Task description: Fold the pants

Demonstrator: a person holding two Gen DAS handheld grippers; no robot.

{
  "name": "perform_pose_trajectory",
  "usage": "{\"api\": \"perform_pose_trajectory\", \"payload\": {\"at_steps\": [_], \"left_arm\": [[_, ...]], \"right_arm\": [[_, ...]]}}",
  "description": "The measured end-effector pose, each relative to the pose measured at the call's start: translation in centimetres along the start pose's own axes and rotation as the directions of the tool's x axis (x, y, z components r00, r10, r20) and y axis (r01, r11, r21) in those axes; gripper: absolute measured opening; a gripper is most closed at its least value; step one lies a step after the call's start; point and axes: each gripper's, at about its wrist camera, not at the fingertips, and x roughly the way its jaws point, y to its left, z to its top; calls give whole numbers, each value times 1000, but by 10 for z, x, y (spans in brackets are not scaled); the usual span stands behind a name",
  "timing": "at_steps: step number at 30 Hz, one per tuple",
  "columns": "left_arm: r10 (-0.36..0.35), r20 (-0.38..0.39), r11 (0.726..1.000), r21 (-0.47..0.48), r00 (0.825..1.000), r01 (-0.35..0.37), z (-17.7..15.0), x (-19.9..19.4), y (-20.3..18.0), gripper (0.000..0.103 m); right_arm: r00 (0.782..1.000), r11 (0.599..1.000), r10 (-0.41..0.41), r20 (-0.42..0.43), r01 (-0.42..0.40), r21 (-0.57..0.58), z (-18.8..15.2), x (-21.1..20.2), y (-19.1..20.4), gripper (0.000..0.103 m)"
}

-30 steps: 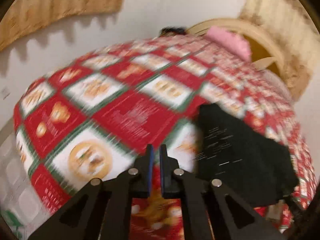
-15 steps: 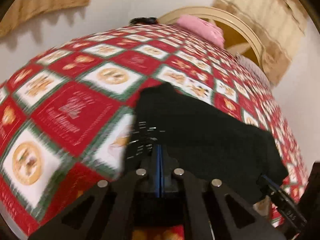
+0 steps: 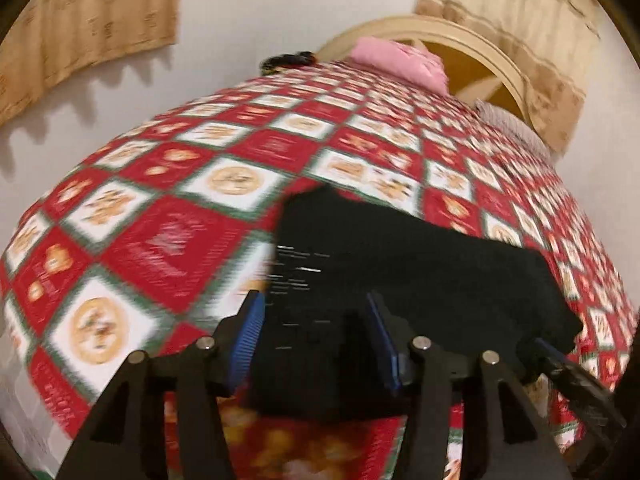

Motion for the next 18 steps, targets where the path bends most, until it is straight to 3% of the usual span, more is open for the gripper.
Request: {"api": "perform_pose_trajectory", "payload": {"at_steps": [4, 6, 8, 18], "left_arm": [[43, 9, 999, 33, 999, -43, -12, 12, -4, 56], [55, 17, 998, 19, 998, -55, -16, 9, 0, 69], [71, 13, 997, 8, 997, -71, -17, 9, 4, 75], [156, 23, 985, 66, 987, -158, -19, 1, -10, 79]], "right_arm": [[996, 998, -51, 72, 53, -21, -3, -33, -1, 24], [996, 995, -80, 48, 83, -51, -4, -33, -4, 24], [995, 994, -99, -27, 97, -54, -8, -18, -11, 24], [994, 994, -105, -14, 105, -12, -16, -21, -13, 25]]}}
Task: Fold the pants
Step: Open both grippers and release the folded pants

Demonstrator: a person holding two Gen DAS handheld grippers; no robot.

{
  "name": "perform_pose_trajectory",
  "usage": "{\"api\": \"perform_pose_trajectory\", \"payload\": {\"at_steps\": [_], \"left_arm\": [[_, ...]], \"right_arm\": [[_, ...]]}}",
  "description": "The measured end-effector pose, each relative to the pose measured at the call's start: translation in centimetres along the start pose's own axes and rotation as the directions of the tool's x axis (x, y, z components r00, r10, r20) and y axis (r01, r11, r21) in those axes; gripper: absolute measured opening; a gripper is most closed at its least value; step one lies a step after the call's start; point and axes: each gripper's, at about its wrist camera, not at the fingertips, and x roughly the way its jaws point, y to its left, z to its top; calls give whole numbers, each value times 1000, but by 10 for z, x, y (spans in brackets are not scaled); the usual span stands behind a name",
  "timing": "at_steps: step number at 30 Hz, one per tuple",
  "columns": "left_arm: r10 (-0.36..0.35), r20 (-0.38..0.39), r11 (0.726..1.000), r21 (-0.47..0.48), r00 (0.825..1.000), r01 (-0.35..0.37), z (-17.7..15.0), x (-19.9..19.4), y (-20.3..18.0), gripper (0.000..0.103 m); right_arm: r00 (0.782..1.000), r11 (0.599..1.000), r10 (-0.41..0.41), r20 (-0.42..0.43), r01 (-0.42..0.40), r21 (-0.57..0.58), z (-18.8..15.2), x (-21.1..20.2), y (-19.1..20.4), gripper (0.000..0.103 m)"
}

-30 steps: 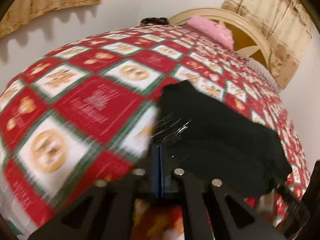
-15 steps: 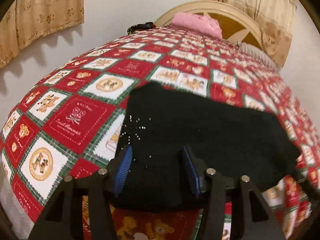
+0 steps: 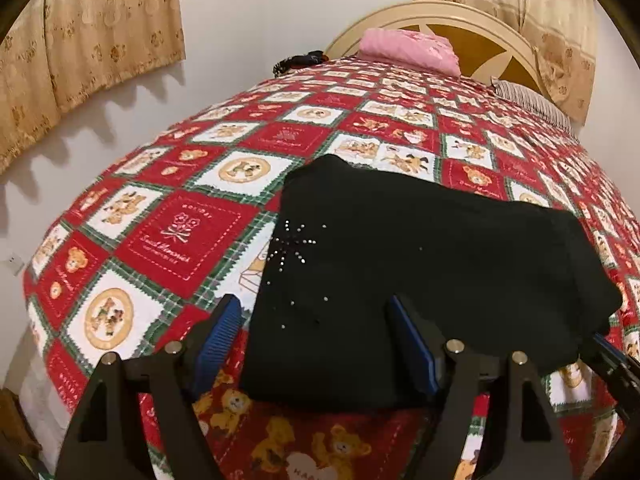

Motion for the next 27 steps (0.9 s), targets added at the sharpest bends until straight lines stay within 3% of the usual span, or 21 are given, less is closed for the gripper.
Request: {"api": "perform_pose_trajectory", "payload": {"at_steps": [1, 3, 4, 12, 22, 26, 27], "left_arm": [[1, 3, 1000, 4, 1000, -1, -2, -3, -1, 79], [0, 4, 1000, 2, 1000, 0, -4, -6, 0, 79], [-2, 4, 1000, -1, 1000, 2, -5, -7, 0, 79], [-28, -2, 1000, 9, 1000, 28, -17, -31, -4, 79], [-13, 73, 999, 52, 997, 9, -49, -84, -6, 79], [0, 123, 997, 75, 992, -9, -55, -109, -6, 94], [2, 142, 997, 75, 990, -13, -57, -116, -5, 97]], "right_arm": [[1000, 1000, 12, -11, -12, 24, -3, -2, -1, 26], [999, 998, 18, -42, -16, 64, -9, -2, -2, 47], [999, 996, 18, -45, -14, 88, -14, -5, -3, 50], [1000, 989, 18, 6, -19, 145, -33, -37, -2, 50], [991, 997, -76, 109, 74, 21, -59, -86, 38, 50], [980, 996, -85, 181, 91, -22, -63, -111, 55, 51], [974, 995, -92, 206, 100, -30, -64, -118, 60, 56]]}}
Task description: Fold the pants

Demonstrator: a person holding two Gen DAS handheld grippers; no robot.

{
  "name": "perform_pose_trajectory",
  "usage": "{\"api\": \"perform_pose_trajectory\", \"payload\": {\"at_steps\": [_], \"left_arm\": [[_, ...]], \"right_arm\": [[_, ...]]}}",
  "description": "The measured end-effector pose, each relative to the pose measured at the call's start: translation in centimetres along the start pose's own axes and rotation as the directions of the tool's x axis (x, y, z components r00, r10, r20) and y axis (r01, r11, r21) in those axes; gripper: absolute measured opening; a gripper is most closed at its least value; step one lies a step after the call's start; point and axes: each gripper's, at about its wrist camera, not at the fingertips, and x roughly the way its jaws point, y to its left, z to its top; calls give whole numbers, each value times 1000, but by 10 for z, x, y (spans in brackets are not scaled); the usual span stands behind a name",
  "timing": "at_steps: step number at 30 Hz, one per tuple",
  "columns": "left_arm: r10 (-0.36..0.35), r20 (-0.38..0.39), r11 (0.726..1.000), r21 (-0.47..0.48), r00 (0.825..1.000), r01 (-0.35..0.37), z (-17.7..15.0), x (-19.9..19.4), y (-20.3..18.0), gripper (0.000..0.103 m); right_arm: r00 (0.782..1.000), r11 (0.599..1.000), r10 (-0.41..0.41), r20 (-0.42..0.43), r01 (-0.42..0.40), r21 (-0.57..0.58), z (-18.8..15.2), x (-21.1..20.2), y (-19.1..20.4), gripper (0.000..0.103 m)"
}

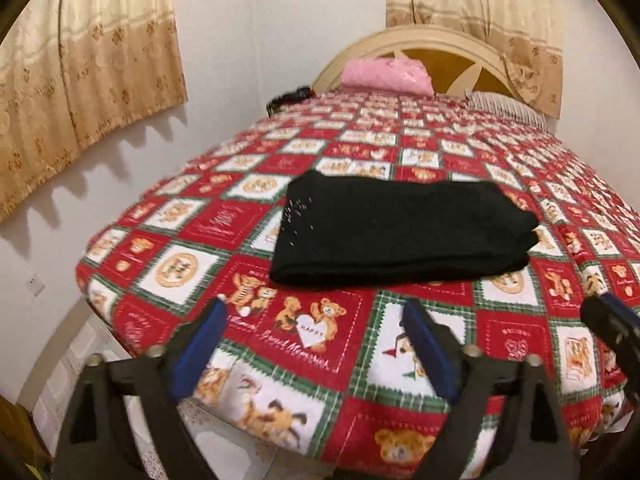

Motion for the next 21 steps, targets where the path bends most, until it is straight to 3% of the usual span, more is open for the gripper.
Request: {"api": "perform_pose_trajectory", "payload": {"at_steps": [3, 11, 21], "left_arm": [[-3, 43, 1000, 3, 999, 3, -1, -18, 2, 99], [-12, 91, 1000, 16, 996, 10, -3, -38, 3, 103], [-27, 122, 1000, -3, 992, 28, -5, -54, 1, 103]], "right_arm": [[996, 1000, -5, 84, 6, -17, 3, -22, 11, 67], [987, 1000, -27, 157, 27, 2, 8, -48, 19, 67], [982, 999, -28, 184, 33, -23, 5, -60, 26, 67]]}}
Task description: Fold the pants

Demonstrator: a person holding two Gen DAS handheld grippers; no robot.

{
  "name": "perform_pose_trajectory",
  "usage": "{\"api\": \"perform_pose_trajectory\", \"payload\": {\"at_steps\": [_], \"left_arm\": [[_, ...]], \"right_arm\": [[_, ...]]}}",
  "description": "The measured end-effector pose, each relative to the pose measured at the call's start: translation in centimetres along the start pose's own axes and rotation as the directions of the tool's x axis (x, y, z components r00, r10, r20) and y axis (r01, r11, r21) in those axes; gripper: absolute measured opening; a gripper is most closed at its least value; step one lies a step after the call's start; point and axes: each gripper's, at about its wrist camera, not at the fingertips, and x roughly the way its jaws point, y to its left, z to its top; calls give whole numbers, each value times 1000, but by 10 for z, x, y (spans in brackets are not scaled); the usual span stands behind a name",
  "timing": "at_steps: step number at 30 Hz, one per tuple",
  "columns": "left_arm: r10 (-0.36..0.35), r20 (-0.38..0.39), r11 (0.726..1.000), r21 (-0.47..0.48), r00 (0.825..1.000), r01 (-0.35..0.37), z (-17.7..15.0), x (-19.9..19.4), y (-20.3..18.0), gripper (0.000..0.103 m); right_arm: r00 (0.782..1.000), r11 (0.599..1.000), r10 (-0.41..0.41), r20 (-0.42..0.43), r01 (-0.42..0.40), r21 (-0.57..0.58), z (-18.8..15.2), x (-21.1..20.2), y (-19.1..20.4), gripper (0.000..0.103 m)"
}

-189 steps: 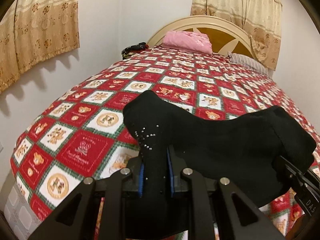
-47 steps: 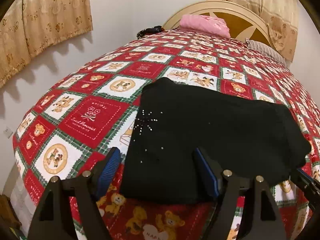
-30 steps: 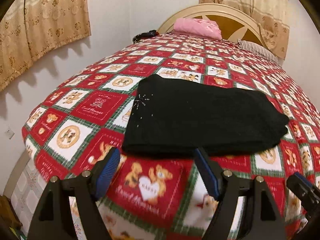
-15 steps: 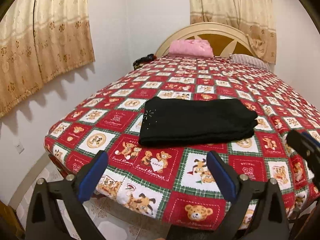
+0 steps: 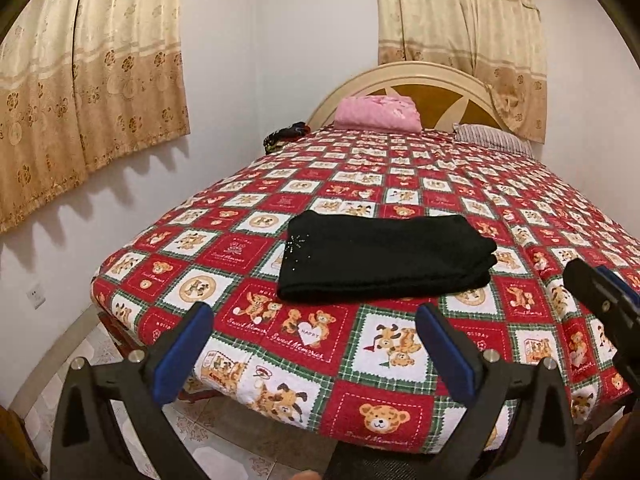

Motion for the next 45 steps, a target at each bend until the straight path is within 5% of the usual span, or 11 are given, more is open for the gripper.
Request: {"api": "perform_pose_trajectory", "payload": {"at_steps": [45], "left_arm": [[49, 8, 998, 30, 999, -50, 2, -6, -7, 103]], "right_arm": [[1000, 1000, -10, 29, 10, 21, -4, -9, -3, 68]]}}
